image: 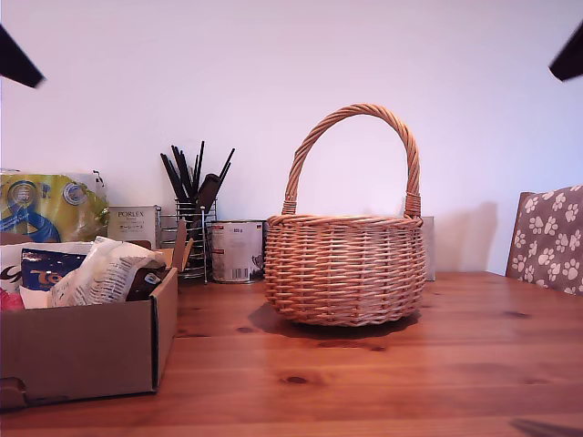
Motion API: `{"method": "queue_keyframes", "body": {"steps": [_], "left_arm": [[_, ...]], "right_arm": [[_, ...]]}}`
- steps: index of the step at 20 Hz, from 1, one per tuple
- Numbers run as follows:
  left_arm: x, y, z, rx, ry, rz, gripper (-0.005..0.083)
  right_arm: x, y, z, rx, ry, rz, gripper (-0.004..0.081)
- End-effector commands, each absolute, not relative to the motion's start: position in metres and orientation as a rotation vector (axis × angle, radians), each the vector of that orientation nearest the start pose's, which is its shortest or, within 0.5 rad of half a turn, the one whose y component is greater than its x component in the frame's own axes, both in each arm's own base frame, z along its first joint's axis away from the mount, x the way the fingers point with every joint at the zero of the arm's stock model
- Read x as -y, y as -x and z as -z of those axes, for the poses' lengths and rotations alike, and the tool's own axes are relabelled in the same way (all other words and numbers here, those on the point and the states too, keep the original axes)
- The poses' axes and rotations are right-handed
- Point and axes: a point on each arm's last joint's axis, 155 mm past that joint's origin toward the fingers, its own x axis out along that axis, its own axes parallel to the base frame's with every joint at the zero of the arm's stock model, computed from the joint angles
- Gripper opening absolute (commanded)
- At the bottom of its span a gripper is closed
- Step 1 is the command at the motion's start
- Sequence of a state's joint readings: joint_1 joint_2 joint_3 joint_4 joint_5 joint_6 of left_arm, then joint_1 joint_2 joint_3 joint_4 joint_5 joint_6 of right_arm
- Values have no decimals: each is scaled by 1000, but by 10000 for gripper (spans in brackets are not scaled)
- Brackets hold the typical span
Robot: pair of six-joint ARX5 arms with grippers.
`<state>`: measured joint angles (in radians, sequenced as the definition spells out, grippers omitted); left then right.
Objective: Move the bags of Easter eggs from the cardboard box on the left into the woven basket on the right side.
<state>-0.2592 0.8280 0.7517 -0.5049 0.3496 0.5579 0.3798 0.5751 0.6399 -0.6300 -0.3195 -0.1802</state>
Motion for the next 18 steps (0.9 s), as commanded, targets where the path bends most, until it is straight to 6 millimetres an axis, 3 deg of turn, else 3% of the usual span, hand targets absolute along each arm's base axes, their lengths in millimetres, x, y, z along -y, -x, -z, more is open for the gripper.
{"method": "queue_keyframes", "body": {"steps": [1,2,4,5,10,18], "left_arm": [[144,-271,-188,-429,-549,809,36],[149,-276,-181,-440,-544,837,232],[146,-292,-163,-491,-561,807,743],[140,-300,-152,-520,-599,784,785],[142,-312,-103,-656,-588,816,765],[157,-319,-54,-777,-473,876,765]], "right_arm": [[-149,-201,-192,-514,201,-761,-13],[-151,-200,-192,-516,204,-769,-13],[-152,-198,-191,-517,207,-776,-13],[-152,-199,-191,-518,207,-776,-13],[-153,-198,-190,-525,207,-777,-13],[-153,-198,-190,-526,208,-780,-13]]}}
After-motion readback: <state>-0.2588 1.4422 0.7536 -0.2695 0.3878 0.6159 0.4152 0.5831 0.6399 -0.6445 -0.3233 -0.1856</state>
